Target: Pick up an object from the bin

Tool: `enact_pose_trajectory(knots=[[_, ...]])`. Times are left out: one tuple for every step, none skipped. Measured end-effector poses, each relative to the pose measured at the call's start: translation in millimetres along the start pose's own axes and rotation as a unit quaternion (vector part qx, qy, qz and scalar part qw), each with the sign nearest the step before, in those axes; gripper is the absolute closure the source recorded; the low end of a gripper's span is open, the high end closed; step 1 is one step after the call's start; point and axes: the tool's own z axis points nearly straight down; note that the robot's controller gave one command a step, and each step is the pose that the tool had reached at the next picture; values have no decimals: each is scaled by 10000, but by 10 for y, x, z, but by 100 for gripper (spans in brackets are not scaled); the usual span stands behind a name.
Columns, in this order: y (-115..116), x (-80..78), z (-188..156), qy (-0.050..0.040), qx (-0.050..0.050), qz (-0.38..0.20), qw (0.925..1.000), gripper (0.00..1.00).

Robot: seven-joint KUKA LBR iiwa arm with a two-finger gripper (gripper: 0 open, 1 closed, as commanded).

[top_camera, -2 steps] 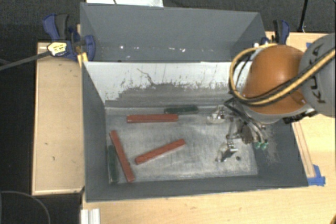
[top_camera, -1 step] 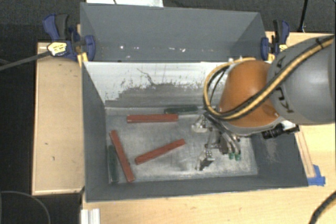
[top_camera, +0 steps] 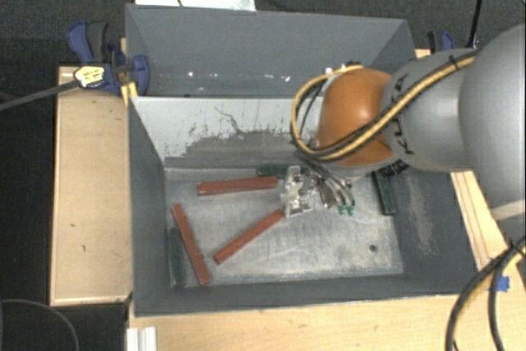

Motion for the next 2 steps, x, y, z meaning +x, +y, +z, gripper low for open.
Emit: enact_pose_trajectory(knots=[[-2, 30, 11, 62, 3, -6, 10000, 0], [-2, 29, 11, 60, 3, -7, 10000, 0]])
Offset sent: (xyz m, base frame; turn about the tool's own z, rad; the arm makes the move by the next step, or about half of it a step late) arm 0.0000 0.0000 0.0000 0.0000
